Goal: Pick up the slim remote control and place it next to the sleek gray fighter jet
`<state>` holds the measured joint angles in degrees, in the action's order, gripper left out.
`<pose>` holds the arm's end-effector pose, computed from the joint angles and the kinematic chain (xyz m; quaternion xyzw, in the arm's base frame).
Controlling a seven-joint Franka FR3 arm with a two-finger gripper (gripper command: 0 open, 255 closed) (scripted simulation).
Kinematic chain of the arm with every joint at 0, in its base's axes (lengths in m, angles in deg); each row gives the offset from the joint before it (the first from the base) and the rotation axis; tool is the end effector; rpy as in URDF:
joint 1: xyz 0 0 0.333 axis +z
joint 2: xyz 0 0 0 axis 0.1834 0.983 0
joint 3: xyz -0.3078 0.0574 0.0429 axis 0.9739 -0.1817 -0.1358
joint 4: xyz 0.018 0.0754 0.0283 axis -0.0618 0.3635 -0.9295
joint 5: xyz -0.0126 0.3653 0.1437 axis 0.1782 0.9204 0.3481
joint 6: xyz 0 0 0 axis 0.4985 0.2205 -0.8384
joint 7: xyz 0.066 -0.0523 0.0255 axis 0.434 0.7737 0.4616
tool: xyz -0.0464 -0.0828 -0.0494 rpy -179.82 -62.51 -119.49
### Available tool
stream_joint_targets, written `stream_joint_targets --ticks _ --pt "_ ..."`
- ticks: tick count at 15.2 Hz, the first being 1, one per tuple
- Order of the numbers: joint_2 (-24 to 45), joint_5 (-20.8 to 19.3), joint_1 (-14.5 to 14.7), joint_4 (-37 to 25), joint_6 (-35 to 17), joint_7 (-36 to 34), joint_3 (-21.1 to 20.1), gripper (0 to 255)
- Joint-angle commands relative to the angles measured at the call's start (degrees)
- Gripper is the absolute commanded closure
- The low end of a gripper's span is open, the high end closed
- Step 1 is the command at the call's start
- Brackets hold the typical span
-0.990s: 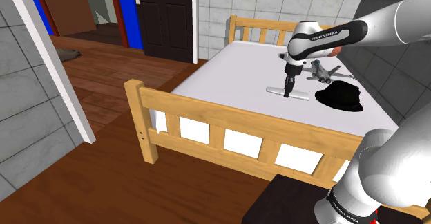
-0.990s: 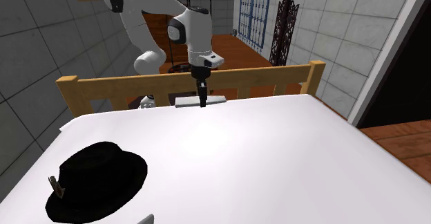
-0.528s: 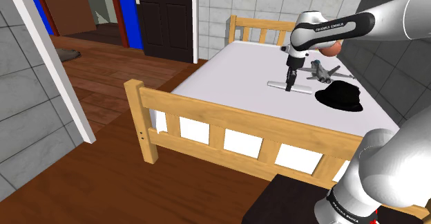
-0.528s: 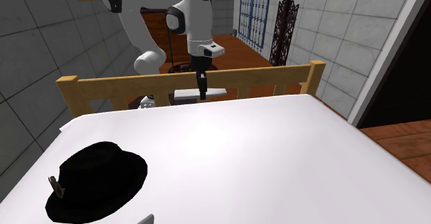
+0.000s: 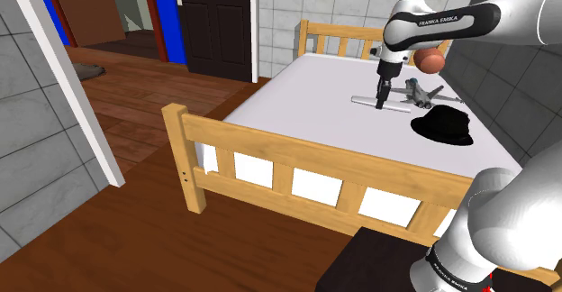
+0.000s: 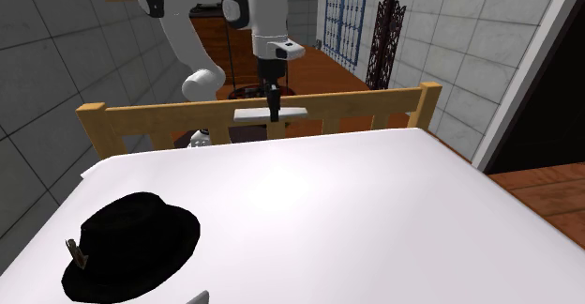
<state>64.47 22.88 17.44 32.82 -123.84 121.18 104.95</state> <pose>0.4051 -0.2621 0.5226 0.9740 0.2265 -0.0028 0.0048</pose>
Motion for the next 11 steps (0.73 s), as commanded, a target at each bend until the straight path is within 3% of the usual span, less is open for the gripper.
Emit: stream_joint_targets --ticks 1,6,11 --pt "0.11 0.19 0.12 -1.66 1.57 0.09 -0.15 255" --pt "0.05 0.43 0.30 -5.41 5.38 0.22 -0.60 255" --pt "8.80 4.54 -0.55 -13.41 5.19 9.65 6.31 255"
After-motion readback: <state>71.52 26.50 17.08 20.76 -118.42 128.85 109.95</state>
